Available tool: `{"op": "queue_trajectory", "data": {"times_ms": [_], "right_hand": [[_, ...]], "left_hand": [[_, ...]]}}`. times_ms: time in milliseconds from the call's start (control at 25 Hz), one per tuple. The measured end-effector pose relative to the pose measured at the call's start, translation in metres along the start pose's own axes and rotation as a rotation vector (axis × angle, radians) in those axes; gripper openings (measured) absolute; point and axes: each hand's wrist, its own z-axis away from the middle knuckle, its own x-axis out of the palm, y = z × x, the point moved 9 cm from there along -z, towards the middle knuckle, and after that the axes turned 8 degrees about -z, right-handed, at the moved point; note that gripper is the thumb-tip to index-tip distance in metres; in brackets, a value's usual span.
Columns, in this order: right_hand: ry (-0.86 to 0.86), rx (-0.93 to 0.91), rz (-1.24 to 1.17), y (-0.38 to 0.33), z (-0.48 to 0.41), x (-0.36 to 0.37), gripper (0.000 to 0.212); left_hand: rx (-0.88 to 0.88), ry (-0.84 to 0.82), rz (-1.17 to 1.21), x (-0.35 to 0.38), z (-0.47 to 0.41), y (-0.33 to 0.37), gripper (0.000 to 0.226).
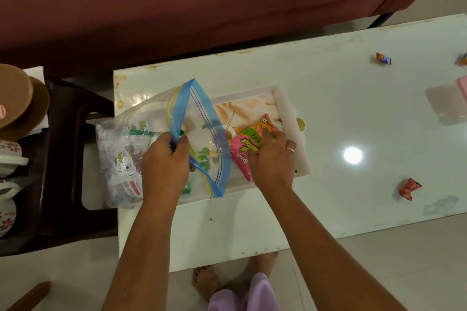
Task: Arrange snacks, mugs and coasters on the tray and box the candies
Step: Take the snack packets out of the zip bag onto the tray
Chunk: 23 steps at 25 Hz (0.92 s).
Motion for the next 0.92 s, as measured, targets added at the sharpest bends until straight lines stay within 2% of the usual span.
{"op": "queue_trajectory", "data": {"times_ms": [80, 160, 280, 360, 440, 560, 640, 720, 800, 920], "right_hand": [[0.126, 0.287, -0.29, 0.024, 0.018, -0.006, 0.06], [0.107, 0.503, -0.548, 0.037, 0.038, 0.011, 0.076], [0.05, 0.581, -0.718, 0.036, 0.041, 0.033, 0.1], [0.007, 0.573, -0.675, 0.036, 0.031, 0.037, 0.104], [-0.016, 0.527, -0.659, 0.035, 0.022, 0.034, 0.099], [-0.106, 0.303, -0.594, 0.03, 0.01, 0.021, 0.078], [-0.096, 0.109, -0.242, 0.028, -0.002, 0.0, 0.06], [0.063, -0.029, 0.091, 0.026, -0.015, -0.031, 0.045], [0.12, -0.048, 0.06, 0.03, -0.023, -0.048, 0.04], [0.152, 0.025, -0.029, 0.04, -0.023, -0.052, 0.053]], "left_hand": [[-0.008, -0.007, 0.005, 0.004, 0.0, -0.002, 0.025], [-0.021, -0.02, 0.014, 0.009, 0.0, -0.004, 0.025], [-0.027, -0.045, 0.025, 0.016, 0.002, -0.005, 0.025], [-0.018, -0.048, 0.009, 0.017, 0.004, -0.005, 0.024], [-0.01, -0.051, 0.006, 0.018, 0.006, -0.005, 0.022], [-0.009, -0.054, 0.002, 0.018, 0.008, -0.005, 0.02], [-0.011, -0.054, 0.008, 0.018, 0.008, -0.006, 0.02], [-0.011, -0.054, 0.009, 0.018, 0.007, -0.006, 0.02], [-0.006, -0.055, 0.006, 0.018, 0.008, -0.006, 0.02], [-0.006, -0.066, 0.013, 0.021, 0.01, -0.006, 0.018]]}}
